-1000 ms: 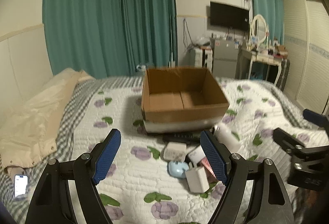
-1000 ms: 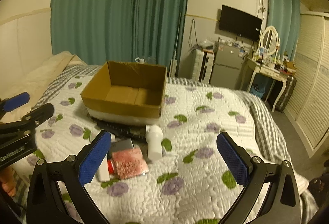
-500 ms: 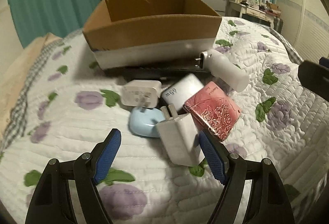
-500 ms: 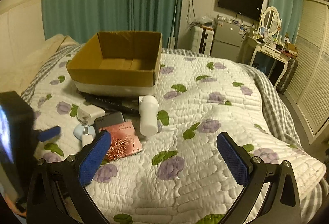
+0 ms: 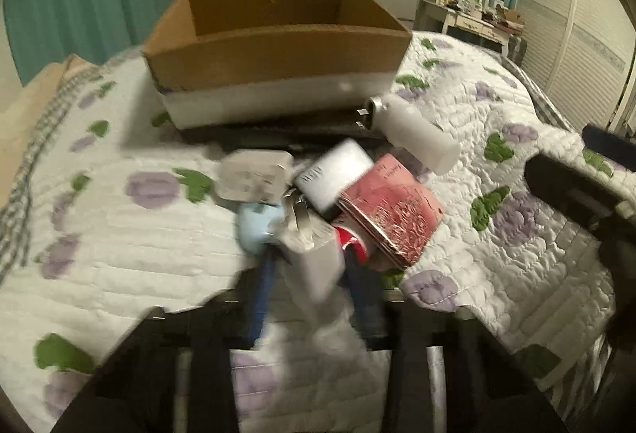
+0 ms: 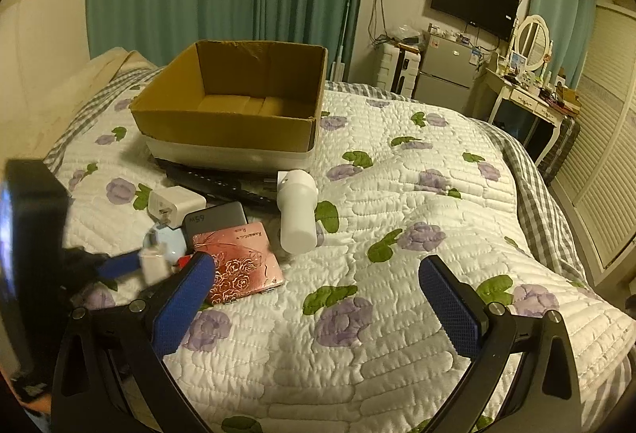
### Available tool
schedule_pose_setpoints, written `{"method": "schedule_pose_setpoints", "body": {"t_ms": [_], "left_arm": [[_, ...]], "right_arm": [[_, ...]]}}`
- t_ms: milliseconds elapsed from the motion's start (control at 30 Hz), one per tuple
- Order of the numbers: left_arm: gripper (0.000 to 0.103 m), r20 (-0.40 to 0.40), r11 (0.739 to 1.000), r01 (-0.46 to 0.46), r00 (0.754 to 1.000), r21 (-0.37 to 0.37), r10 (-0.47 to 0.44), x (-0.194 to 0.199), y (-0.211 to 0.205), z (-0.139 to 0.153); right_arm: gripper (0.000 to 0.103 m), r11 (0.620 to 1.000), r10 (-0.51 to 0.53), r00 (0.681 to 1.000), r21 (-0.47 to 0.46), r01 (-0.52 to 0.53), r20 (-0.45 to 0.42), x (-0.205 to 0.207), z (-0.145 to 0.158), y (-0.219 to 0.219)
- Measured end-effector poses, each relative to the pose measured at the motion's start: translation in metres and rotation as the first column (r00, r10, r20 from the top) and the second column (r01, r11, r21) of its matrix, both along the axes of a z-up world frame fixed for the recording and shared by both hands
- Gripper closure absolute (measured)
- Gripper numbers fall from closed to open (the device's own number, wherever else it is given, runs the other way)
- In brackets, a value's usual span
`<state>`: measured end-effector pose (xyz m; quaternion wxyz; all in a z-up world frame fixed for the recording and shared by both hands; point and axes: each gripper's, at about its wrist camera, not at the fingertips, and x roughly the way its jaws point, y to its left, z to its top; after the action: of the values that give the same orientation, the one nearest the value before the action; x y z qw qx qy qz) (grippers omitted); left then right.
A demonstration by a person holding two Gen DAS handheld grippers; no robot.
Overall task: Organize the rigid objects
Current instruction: 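Grasp the white charger with the left gripper while the right grasps the pink card case, then place the white charger in the box with left while right drops the card case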
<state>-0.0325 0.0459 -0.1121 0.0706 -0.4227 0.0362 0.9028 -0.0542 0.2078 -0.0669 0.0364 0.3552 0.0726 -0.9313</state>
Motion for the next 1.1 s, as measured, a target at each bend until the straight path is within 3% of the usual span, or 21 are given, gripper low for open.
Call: {"method": "schedule_pose_setpoints", "body": {"t_ms": [267, 333, 400, 633, 667, 767, 833, 867, 1100], "left_arm": [[0.08, -0.077, 0.998, -0.056, 0.995, 0.026, 0.058, 0.004, -0.03, 0.033], [0.08, -0.091, 0.998, -0.061, 0.994, 0.024, 0.063, 0.004, -0.033, 0.037], [0.08, -0.099, 0.998, -0.068, 0.993, 0.014, 0.069, 0.004, -0.035, 0.038], [0.08, -0.082, 0.997, -0.076, 0.994, 0.016, 0.077, 0.001, -0.041, 0.031], [0.08, -0.082, 0.997, -0.076, 0.994, 0.017, 0.077, 0.001, -0.042, 0.031], [0.08, -0.08, 0.997, -0.077, 0.994, 0.022, 0.079, 0.001, -0.043, 0.03], [0.08, -0.08, 0.997, -0.079, 0.993, 0.023, 0.081, 0.001, -0.044, 0.03], [0.08, -0.081, 0.997, -0.08, 0.993, 0.023, 0.082, 0.001, -0.044, 0.031], [0.08, -0.086, 0.997, -0.077, 0.993, 0.021, 0.079, 0.001, -0.043, 0.032]], "right_arm": [[0.008, 0.996, 0.083, 0.996, 0.032, -0.084, 0.042, -0.006, -0.019, -0.026], [0.016, 0.993, 0.103, 0.993, 0.055, -0.106, 0.065, -0.009, -0.029, -0.034], [0.021, 0.988, 0.125, 0.987, 0.083, -0.133, 0.103, -0.014, -0.042, -0.044], [0.023, 0.962, 0.163, 0.963, 0.18, -0.203, 0.214, -0.027, -0.078, -0.071], [0.025, 0.957, 0.157, 0.963, 0.207, -0.202, 0.218, -0.029, -0.083, -0.075], [0.045, 0.948, 0.146, 0.964, 0.249, -0.2, 0.222, -0.033, -0.089, -0.08], [0.071, 0.947, 0.147, 0.969, 0.256, -0.196, 0.199, -0.029, -0.084, -0.08], [0.075, 0.947, 0.143, 0.973, 0.26, -0.188, 0.183, -0.028, -0.08, -0.079], [0.077, 0.966, 0.139, 0.981, 0.198, -0.164, 0.135, -0.041, -0.059, -0.068]]}}
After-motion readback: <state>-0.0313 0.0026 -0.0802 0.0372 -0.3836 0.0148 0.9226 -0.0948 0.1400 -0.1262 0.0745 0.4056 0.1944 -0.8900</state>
